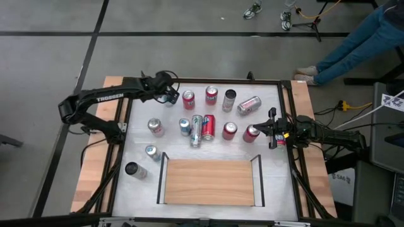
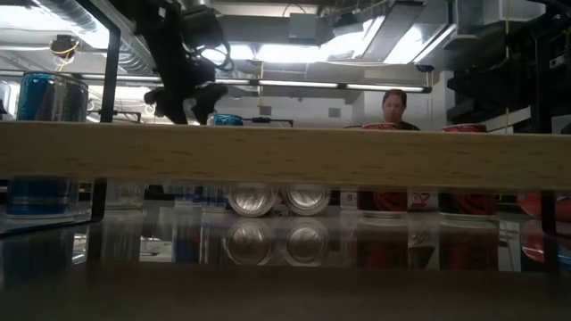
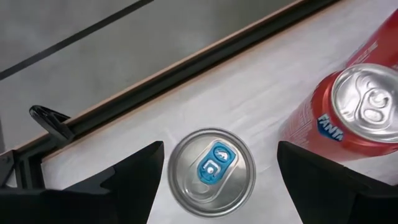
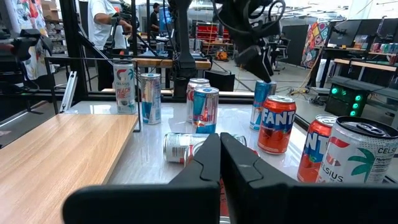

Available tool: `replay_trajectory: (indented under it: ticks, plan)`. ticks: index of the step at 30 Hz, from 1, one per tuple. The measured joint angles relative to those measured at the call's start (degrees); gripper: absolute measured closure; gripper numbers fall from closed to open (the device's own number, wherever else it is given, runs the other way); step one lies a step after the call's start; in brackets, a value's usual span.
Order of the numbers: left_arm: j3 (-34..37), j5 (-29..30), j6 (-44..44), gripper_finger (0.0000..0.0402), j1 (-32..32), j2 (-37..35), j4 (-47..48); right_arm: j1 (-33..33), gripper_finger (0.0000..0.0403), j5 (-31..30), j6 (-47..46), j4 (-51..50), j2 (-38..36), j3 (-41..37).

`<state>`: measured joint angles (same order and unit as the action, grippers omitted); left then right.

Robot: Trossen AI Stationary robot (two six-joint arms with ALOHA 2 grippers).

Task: Place canned beverage on shelf
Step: Put the top blue soda can on the shelf

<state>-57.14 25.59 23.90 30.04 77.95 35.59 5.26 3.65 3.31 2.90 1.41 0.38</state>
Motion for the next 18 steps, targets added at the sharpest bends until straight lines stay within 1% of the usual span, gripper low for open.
replay_trajectory:
  ticks: [12,18]
  plan:
    - [0.09,0.20,-0.02,0.0095,0.57,2.88,2.40,0.02,0.0402,0.01,0.00,0.00,0.00,0.00]
    - [0.09,-2.58,-0.02,0.0095,1.61,3.52,2.32,0.02,0.0402,0.01,0.00,0.00,0.00,0.00]
